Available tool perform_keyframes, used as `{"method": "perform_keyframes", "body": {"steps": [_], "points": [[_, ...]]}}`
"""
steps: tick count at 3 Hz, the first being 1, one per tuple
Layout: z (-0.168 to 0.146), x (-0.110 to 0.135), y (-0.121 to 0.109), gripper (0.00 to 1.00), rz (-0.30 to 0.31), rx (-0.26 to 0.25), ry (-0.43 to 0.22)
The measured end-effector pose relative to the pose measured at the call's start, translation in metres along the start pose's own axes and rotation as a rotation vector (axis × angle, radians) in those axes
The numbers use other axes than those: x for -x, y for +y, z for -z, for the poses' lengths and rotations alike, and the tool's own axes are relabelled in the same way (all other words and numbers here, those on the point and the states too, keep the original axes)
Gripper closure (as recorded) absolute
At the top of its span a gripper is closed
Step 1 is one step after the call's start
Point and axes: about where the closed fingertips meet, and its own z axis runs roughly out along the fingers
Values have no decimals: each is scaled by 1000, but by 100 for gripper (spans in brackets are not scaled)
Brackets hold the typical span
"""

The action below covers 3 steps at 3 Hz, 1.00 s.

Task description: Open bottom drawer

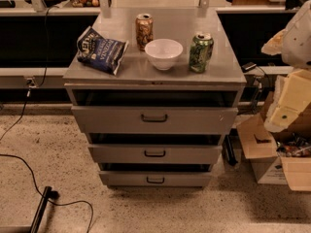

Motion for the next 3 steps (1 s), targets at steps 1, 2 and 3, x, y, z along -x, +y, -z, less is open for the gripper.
{"method": "perform_keyframes", "body": {"steps": [1, 2, 3], "points": [[0, 0, 0, 0, 0, -2, -2], [-27, -2, -4, 0, -10, -6, -39], [-74, -8, 23, 0, 8, 6, -143]]}}
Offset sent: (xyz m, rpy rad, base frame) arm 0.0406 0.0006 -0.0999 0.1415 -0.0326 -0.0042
